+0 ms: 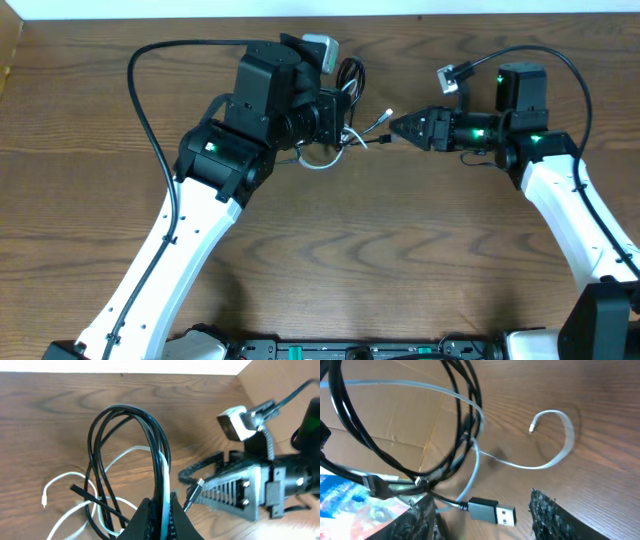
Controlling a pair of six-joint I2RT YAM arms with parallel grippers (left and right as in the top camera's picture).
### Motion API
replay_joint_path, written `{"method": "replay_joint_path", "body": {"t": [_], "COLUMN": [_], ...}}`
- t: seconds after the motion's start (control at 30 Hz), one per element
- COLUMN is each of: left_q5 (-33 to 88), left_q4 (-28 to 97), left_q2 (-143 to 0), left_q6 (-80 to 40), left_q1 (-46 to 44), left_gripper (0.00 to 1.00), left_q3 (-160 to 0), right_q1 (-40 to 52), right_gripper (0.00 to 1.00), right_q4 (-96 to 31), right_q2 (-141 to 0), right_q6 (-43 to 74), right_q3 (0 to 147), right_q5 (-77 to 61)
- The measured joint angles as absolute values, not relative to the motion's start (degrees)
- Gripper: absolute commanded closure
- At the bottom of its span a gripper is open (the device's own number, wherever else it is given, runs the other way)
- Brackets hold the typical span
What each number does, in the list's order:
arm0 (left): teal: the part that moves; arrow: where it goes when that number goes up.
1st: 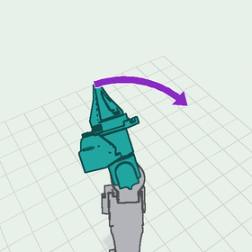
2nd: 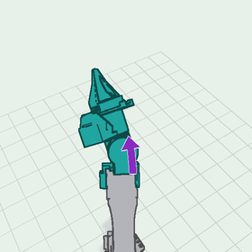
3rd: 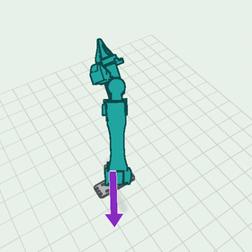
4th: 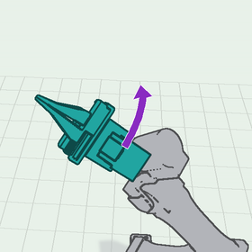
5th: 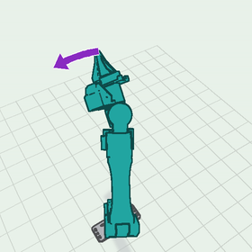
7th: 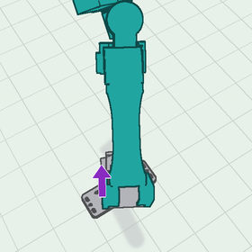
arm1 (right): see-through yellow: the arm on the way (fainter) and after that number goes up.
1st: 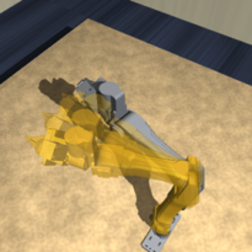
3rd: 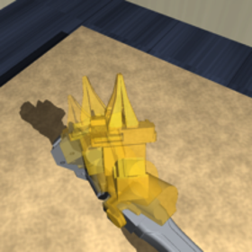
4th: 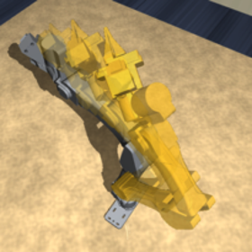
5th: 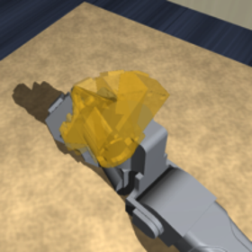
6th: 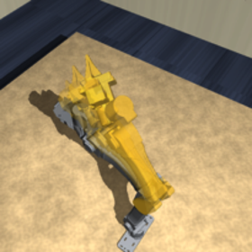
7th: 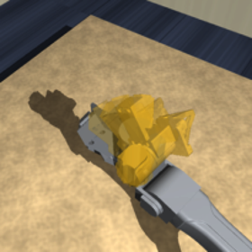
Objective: Untangle cables
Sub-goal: 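Lift the cable bundle high with the left gripper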
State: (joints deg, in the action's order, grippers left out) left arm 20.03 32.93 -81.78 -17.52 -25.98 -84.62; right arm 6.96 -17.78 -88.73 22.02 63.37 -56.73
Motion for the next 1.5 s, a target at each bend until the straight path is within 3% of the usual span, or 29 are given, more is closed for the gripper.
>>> {"method": "replay_joint_path", "body": {"t": [0.23, 0.43, 0.67, 0.93, 1.27, 1.5], "left_q5": [21.0, 20.9, 21.0, 22.7, 26.0, 31.7], "left_q4": [29.8, 25.2, 17.3, 12.5, 12.1, 12.1], "left_q2": [-81.8, -81.8, -81.8, -81.8, -81.8, -81.8], "left_q6": [-28.0, -40.8, -60.6, -80.8, -81.6, -70.4], "left_q1": [-23.4, -22.0, -22.0, -22.0, -22.0, -22.0], "left_gripper": [0.92, 0.93, 0.93, 0.93, 0.92, 0.93], "left_q3": [-84.6, -84.6, -84.6, -84.6, -84.6, -84.6], "right_q1": [8.6, 8.7, 9.0, 8.9, 8.9, 10.5], "right_gripper": [0.46, 0.58, 0.53, 0.44, 0.43, 0.40], "right_q4": [-16.0, -17.0, -26.0, -21.3, -11.8, -9.1], "right_q2": [-88.7, -88.7, -88.7, -88.2, -84.4, -84.4], "right_q6": [24.4, 26.6, 30.4, 27.0, 26.0, 33.5], "right_q3": [63.4, 63.4, 63.4, 63.4, 63.4, 63.4], "right_q5": [-57.5, -56.2, -44.3, -44.7, -51.8, -44.7]}}
